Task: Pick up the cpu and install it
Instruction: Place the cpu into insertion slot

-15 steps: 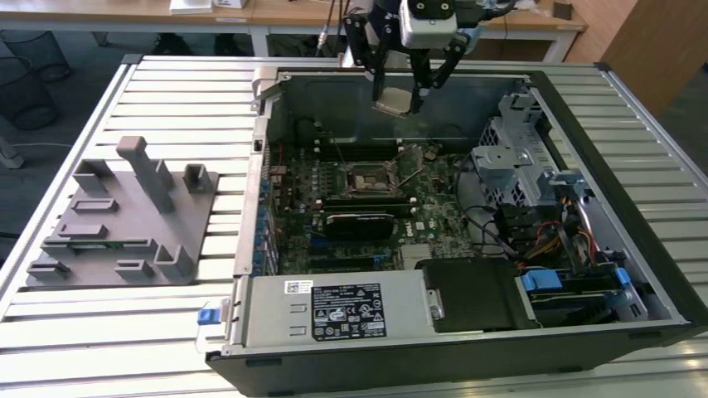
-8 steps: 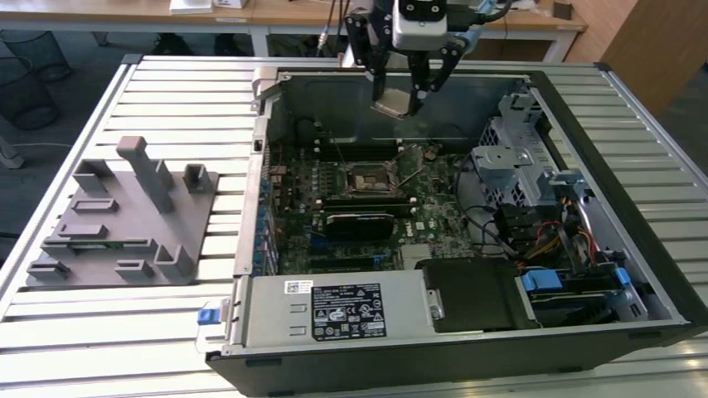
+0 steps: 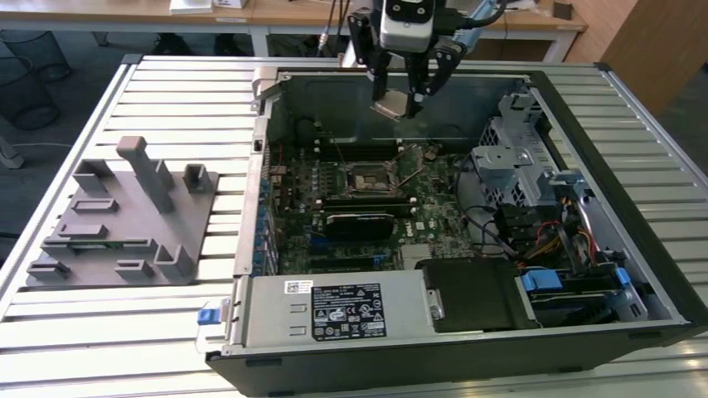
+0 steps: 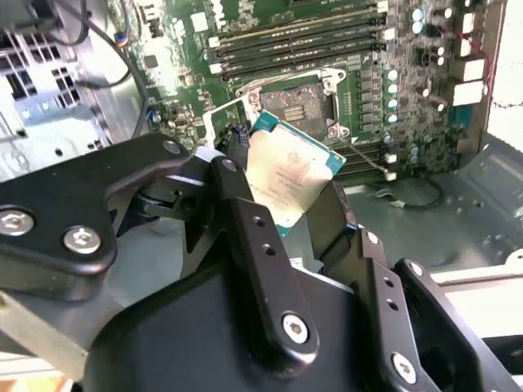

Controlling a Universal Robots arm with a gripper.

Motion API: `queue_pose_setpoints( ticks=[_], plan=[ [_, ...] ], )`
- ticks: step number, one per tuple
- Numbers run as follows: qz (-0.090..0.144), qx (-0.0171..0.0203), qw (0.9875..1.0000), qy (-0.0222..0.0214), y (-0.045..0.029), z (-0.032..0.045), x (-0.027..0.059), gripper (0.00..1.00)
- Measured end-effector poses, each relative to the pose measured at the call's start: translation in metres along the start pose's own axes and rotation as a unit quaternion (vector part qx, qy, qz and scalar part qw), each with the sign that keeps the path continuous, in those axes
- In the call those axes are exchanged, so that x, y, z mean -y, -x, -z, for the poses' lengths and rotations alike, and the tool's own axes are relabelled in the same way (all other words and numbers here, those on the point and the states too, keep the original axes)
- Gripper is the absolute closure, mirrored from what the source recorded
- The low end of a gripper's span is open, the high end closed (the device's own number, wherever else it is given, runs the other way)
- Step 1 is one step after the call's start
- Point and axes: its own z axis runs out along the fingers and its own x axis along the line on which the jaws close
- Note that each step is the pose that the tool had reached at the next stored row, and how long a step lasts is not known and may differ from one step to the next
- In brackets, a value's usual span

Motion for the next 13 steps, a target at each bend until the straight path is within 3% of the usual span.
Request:
queue_pose_setpoints(
  ticks=[5,9,13],
  plan=[
    [-0.040,0.0003,0.9992,-0.0011,-0.0002,-0.0010,0.0001,0.47],
    [-0.056,0.0005,0.9984,-0.0016,-0.0017,-0.0015,0.0000,0.47],
    [-0.078,0.0007,0.9969,-0.0022,-0.0027,-0.0023,0.0004,0.47]
  ],
)
